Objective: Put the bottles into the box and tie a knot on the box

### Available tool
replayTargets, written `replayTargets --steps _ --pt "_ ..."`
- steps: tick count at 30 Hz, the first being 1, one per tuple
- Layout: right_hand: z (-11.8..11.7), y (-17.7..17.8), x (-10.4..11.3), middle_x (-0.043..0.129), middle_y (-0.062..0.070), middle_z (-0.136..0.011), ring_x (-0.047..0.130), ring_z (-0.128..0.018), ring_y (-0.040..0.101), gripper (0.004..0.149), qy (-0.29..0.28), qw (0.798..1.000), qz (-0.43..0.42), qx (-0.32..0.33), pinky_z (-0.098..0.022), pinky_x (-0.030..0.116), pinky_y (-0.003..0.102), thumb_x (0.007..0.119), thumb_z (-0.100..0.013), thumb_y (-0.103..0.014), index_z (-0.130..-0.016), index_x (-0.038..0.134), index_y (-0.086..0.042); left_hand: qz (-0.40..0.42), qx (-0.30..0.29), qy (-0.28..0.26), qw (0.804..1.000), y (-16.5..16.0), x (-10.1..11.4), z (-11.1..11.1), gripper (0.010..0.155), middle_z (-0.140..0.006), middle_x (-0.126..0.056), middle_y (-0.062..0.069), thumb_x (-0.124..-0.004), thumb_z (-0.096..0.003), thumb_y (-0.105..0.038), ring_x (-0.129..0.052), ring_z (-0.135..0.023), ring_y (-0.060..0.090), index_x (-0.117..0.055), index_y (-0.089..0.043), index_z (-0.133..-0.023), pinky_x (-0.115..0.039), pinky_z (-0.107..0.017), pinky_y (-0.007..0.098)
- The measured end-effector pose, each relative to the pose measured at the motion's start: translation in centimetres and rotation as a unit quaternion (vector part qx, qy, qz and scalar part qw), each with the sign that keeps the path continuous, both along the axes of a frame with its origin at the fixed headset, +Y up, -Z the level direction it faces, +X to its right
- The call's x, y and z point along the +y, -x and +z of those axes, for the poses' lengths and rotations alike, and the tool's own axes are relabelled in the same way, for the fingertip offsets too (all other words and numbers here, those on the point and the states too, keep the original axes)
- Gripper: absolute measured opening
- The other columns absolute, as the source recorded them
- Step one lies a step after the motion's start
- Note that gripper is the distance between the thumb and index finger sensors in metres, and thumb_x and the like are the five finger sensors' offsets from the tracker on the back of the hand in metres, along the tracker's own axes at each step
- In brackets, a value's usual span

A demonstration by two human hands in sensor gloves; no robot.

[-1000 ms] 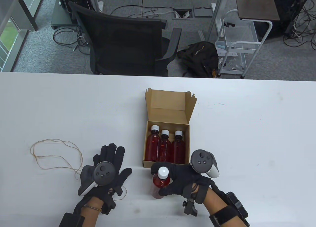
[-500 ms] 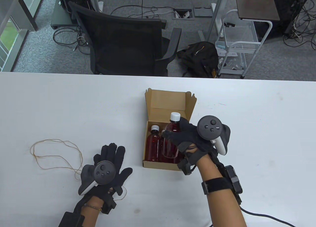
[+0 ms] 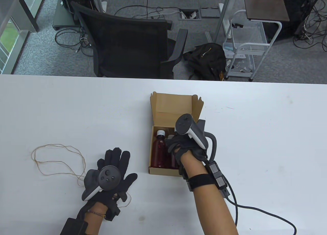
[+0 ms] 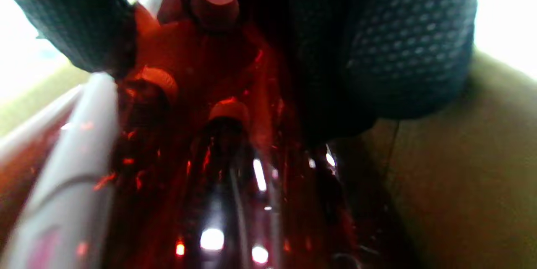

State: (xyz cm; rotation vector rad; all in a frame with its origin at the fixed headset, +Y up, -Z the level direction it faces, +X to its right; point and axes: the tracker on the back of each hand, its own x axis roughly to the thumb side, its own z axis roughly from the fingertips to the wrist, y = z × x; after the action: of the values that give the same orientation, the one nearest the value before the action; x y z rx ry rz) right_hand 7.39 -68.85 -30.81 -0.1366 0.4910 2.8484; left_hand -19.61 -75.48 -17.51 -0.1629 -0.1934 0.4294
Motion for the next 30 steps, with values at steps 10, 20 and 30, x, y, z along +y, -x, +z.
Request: replayTargets --steps 10,20,30 --pt "2.1 0.3 -0.8 0.092 0.034 -0.073 0.105 -0.041 0.039 0.085 0.023 0.998 0.052 0.037 -0.023 0.095 0.043 0.087 -0.045 -0.055 -0.091 0.070 0.014 -0.009 -0.002 0.000 1.000 -0.3 0.0 0.1 0.093 -0.125 -0.016 0.028 -0.074 -0.0528 -0.059 -0.019 -0.109 0.061 -0.025 -0.019 -0.121 -0.024 -0.069 0.074" --pt "6.1 -1.6 0.9 0.090 0.037 -0.075 0.104 -0.045 0.042 0.086 0.032 0.997 -0.025 0.068 -0.025 0.095 0.046 0.086 -0.045 -0.054 -0.092 0.068 0.015 -0.018 -0.003 0.001 1.000 -0.4 -0.1 0.3 0.093 -0.125 -0.017 0.029 -0.074 -0.0527 -0.059 -0.019 -0.109 0.061 -0.025 -0.019 -0.121 -0.024 -0.069 0.074" --pt "10.5 -9.2 1.9 0.074 0.029 -0.096 0.084 -0.073 0.050 0.084 -0.181 0.935 -0.283 0.113 -0.050 0.078 0.059 0.090 -0.043 -0.052 -0.104 0.062 -0.001 0.039 -0.016 -0.015 0.999 -1.2 0.4 0.4 0.093 -0.126 -0.018 0.028 -0.074 -0.0528 -0.059 -0.021 -0.110 0.059 -0.024 -0.019 -0.120 -0.025 -0.070 0.073"
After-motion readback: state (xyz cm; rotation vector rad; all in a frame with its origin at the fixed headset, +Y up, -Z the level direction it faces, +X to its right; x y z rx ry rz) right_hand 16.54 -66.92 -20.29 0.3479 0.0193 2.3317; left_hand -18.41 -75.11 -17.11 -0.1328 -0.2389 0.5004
